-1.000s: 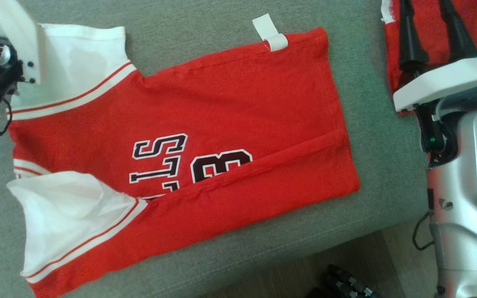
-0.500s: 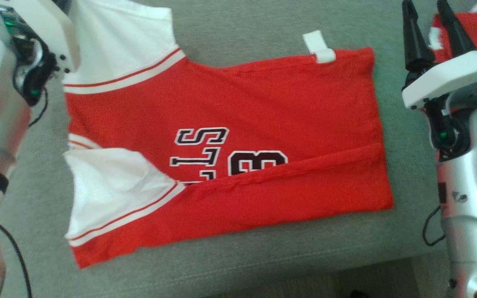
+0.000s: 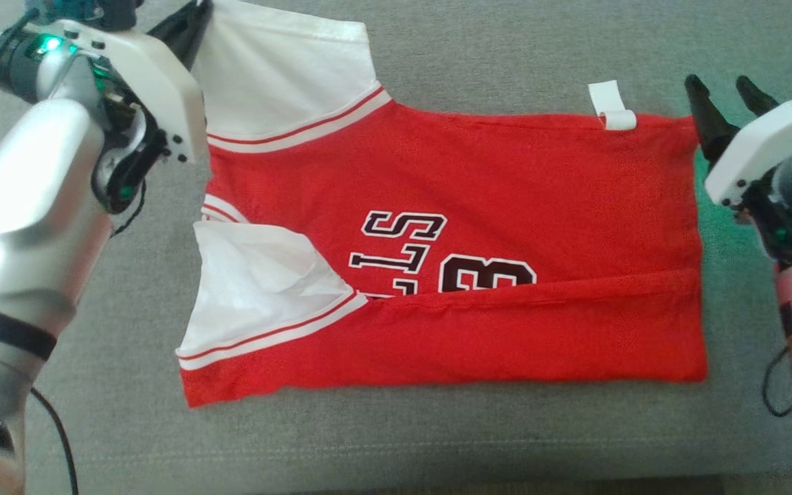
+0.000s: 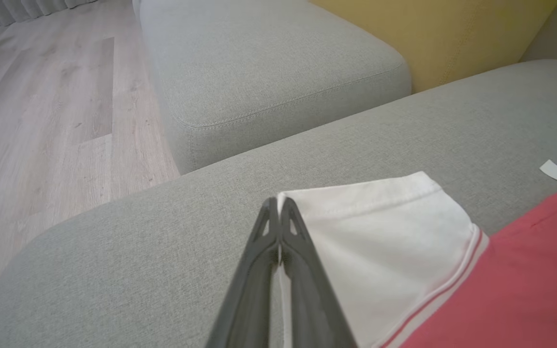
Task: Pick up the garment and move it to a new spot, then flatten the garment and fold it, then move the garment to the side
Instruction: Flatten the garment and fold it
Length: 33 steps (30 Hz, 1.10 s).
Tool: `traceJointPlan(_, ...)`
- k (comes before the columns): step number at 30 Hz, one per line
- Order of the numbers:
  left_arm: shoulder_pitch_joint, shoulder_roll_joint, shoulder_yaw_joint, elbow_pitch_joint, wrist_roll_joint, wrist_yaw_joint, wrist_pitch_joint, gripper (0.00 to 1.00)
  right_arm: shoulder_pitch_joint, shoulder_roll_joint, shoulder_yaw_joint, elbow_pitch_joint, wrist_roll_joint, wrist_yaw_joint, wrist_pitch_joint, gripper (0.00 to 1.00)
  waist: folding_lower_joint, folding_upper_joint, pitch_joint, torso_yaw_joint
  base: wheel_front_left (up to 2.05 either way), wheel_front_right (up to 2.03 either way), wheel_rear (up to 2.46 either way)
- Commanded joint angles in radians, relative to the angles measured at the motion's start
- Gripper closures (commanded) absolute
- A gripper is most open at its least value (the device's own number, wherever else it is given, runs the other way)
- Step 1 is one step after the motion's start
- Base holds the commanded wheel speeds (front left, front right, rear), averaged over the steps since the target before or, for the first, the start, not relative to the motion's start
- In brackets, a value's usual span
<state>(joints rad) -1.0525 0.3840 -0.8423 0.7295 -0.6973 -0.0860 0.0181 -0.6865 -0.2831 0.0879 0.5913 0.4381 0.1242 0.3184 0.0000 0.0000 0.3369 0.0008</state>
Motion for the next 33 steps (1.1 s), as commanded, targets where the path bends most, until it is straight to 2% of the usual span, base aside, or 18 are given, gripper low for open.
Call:
traceJointPlan(1,-0.03,0.053,0.03,-0.048,0.002,0.012,0.006,1.0,-0.031,-0.026,0.023,-0.013,0.02,0.007,0.017,0.0,0.0,0.0,0.003,0.007,0.0,0.0,0.0)
traceJointPlan(5,-0.007,0.072,0.028,-0.113,-0.003,0.03,0.029,1.0,-0.032,-0.058,0.067,0.028,0.062,0.007,0.066,0.0,0.0,0.0,0.009,0.013,0.0,0.0,0.0)
traceJointPlan(13,0.018,0.106,0.03,-0.199,-0.013,0.064,0.064,1.0,-0.034,-0.103,0.169,0.033,0.156,0.007,0.135,0.0,0.0,0.0,0.025,0.012,0.0,0.0,0.0)
traceJointPlan(29,0.011,0.127,0.028,-0.253,-0.018,0.085,0.088,1.0,-0.101,-0.134,0.266,0.087,0.179,0.007,0.09,0.0,0.0,0.0,0.059,0.014,0.0,0.0,0.0)
traceJointPlan(30,0.011,0.127,0.028,-0.251,-0.019,0.086,0.087,1.0,-0.104,-0.135,0.275,0.091,0.182,0.007,0.091,0.58,0.0,0.0,0.059,0.013,0.0,0.0,0.0)
traceJointPlan(31,0.011,0.128,0.028,-0.248,-0.018,0.088,0.085,1.0,-0.108,-0.137,0.287,0.092,0.183,0.007,0.089,1.0,0.0,0.0,0.059,0.013,0.0,0.0,0.0)
traceJointPlan(33,0.01,0.129,0.027,-0.242,-0.014,0.092,0.081,1.0,-0.117,-0.142,0.304,0.093,0.187,0.007,0.077,1.0,0.0,0.0,0.058,0.011,0.0,0.0,0.0)
